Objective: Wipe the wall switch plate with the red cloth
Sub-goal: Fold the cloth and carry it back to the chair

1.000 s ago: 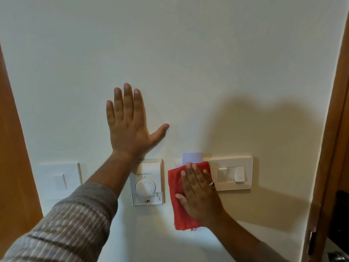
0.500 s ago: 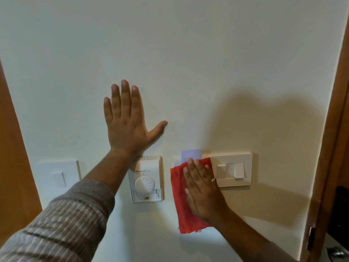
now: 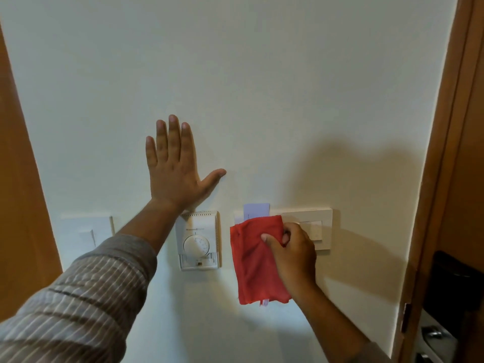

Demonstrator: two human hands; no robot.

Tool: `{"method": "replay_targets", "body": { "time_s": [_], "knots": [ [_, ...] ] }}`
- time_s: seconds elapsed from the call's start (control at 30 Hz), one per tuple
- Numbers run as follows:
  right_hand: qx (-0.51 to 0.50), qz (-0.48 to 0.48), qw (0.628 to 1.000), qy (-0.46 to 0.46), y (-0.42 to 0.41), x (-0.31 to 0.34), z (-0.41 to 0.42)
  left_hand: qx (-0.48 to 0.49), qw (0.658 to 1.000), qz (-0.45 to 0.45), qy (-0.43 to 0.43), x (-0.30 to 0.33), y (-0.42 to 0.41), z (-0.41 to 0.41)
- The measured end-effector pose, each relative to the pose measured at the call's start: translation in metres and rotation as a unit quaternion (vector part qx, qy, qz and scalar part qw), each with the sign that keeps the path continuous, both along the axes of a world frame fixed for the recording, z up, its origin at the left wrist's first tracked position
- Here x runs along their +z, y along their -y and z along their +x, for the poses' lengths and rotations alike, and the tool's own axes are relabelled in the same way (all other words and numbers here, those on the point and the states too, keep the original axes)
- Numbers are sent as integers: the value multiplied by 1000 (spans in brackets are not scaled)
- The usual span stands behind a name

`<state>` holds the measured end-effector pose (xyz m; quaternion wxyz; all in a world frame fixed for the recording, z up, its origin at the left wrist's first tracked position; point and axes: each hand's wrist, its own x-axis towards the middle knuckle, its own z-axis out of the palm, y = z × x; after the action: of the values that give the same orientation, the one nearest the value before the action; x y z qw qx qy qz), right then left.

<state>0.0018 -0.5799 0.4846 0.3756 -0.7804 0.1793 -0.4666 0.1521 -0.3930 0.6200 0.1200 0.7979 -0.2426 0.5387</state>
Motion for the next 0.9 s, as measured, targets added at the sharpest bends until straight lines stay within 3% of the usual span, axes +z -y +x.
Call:
{"method": "replay_targets", "body": {
  "time_s": [0.1,0.2,0.3,0.37,0.47,0.6,0.67,0.8,0.9],
  "knots": [
    [39,-14,998,-53,-2,10,-5,-17,998,25,-57,0,-11,-14],
    [35,-50,993,-105,-15,15,-12,-73,989,-16,-131,-27,-34,-38],
    [78,-4,993,-85,-38,19,-23,-152,976,-84,-134,-86,-53,-69],
    [117,61,991,-35,-59,24,-29,-203,956,-113,-181,-119,-59,-90],
    [135,109,985,23,-92,32,-38,-303,889,-140,-314,-136,-62,-119],
    [157,174,971,55,-137,40,-46,-405,711,-250,-518,-127,-76,-138],
    [154,190,968,53,-155,42,-49,-409,675,-298,-536,-128,-87,-141],
    [184,183,965,-35,-190,15,-61,-396,669,-381,-500,-138,-114,-145],
    [214,195,952,-97,-215,-21,-67,-379,685,-375,-496,-155,-137,-138]
  ]
}}
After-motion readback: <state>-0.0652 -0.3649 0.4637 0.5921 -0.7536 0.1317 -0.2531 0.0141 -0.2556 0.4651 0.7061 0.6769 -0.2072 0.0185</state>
